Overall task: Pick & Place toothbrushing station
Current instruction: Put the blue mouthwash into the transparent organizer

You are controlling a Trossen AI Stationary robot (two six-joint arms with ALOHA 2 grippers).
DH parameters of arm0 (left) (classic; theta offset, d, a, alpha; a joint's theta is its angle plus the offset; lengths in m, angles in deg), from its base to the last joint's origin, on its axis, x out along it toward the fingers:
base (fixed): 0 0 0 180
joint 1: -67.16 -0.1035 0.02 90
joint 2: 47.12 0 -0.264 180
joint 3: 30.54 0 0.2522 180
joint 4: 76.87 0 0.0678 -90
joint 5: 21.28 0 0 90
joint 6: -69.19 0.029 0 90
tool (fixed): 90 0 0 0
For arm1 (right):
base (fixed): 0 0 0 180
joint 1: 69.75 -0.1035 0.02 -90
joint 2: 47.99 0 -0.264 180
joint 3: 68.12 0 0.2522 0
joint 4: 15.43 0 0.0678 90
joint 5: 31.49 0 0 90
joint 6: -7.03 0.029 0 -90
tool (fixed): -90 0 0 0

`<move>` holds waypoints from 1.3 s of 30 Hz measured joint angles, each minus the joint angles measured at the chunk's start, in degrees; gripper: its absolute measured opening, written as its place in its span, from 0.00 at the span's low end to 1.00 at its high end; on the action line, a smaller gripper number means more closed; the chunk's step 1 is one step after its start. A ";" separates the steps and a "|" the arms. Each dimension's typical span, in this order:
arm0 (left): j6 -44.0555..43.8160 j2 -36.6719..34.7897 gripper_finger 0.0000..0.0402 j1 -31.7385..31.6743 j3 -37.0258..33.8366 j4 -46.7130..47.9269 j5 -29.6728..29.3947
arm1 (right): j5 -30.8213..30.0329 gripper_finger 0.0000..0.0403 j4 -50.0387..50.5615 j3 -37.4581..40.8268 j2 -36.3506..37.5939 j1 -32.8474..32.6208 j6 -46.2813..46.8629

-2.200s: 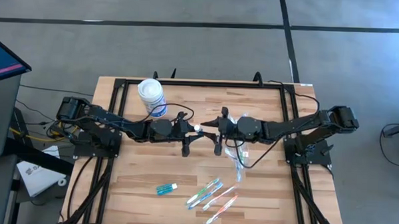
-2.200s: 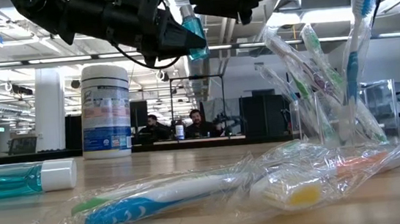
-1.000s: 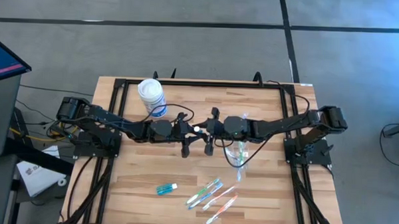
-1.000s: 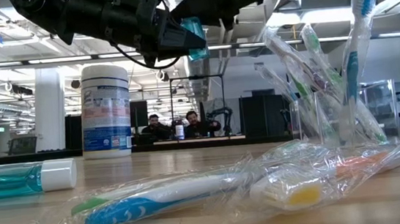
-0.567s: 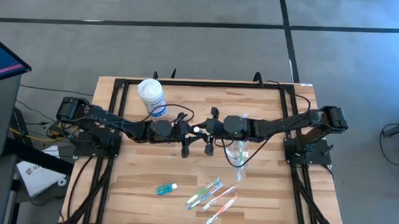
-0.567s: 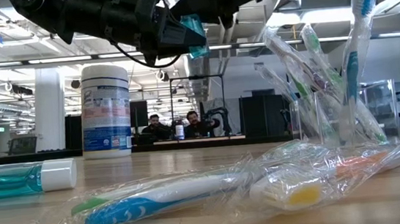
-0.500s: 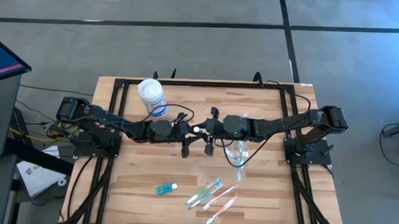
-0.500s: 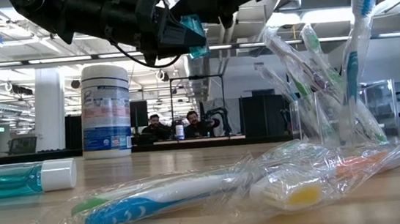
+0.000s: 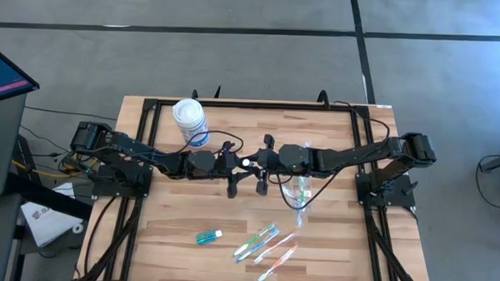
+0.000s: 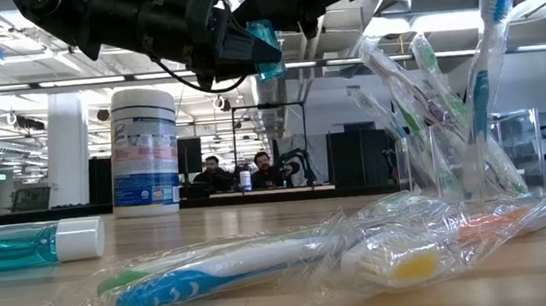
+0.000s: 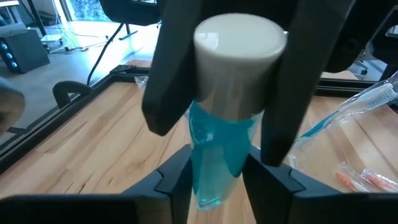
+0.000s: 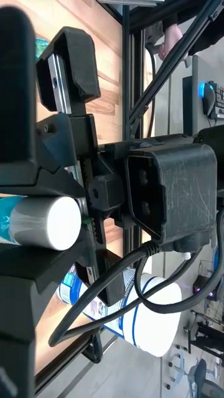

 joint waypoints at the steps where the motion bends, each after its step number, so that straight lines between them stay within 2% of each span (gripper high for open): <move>1: -0.01 0.00 0.33 0.00 0.00 0.02 -0.02 | -0.02 0.21 0.04 -0.01 0.00 0.00 0.00; 6: 0.01 0.04 0.39 -0.02 0.00 -0.10 -0.07 | -0.01 0.21 0.90 0.52 1.70 -0.13 0.07; 16: 0.19 0.11 0.41 0.15 -0.09 0.33 -0.66 | -0.33 0.21 -1.83 11.55 13.53 -1.24 2.21; 27: 0.19 0.11 0.40 0.17 -0.09 0.07 -0.37 | -7.50 0.21 -4.01 22.87 26.11 -4.64 3.28; 39: 0.19 0.11 0.40 0.22 -0.09 0.05 -0.15 | -17.12 0.21 -4.05 31.26 36.24 -9.34 3.69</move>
